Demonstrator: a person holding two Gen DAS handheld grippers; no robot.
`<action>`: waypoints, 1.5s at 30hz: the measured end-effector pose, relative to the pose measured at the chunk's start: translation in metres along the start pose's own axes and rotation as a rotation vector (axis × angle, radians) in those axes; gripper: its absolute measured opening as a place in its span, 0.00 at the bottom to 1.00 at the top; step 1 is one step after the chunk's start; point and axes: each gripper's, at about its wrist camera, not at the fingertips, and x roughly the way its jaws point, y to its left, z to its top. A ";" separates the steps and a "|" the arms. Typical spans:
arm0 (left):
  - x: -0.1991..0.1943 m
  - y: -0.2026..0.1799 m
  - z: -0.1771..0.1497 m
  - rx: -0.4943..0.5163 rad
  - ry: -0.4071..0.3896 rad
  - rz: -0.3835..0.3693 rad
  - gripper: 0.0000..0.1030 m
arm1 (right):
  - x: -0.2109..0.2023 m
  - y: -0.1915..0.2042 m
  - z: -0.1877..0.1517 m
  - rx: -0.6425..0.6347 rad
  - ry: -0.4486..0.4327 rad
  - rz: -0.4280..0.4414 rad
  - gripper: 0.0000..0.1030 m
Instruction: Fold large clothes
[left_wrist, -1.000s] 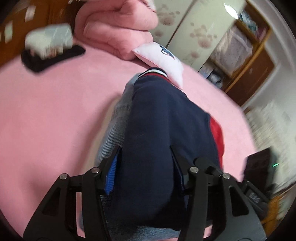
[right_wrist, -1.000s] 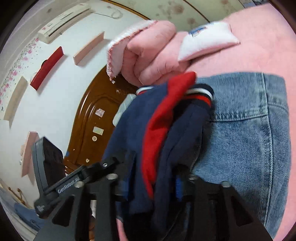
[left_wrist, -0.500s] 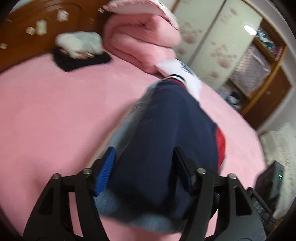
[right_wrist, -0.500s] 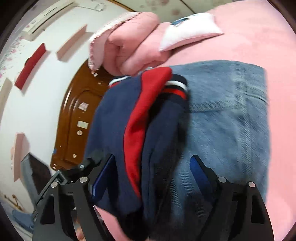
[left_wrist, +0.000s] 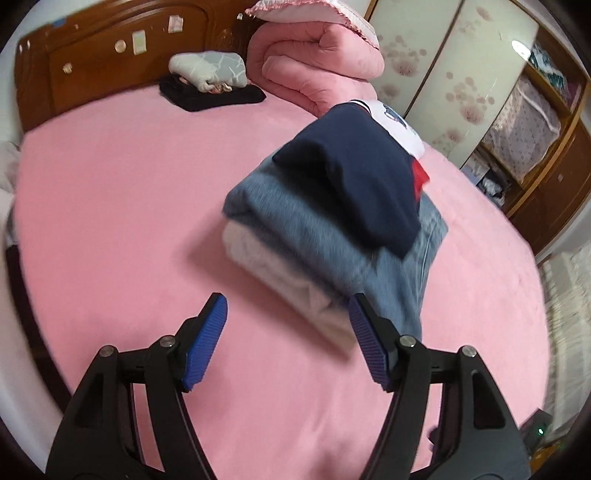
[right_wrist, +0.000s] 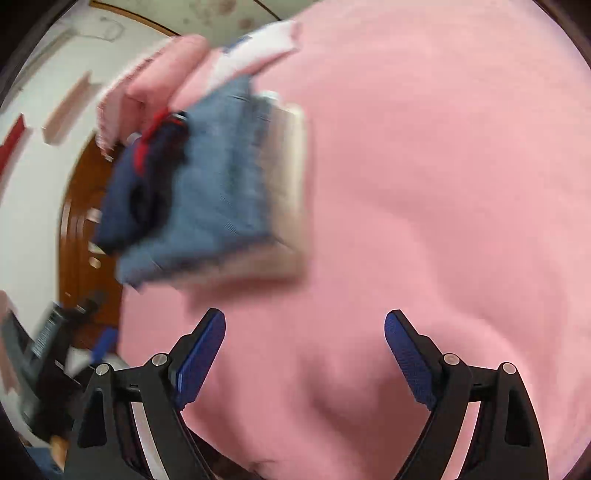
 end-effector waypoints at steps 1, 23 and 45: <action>-0.009 -0.004 -0.011 0.023 -0.001 0.014 0.64 | -0.008 -0.009 -0.007 -0.014 -0.002 -0.022 0.87; -0.216 -0.176 -0.240 0.200 0.377 -0.200 0.64 | -0.372 -0.267 -0.207 -0.092 0.022 -0.227 0.98; -0.343 -0.296 -0.303 0.538 0.220 -0.145 0.64 | -0.571 -0.244 -0.231 -0.285 -0.141 -0.375 0.99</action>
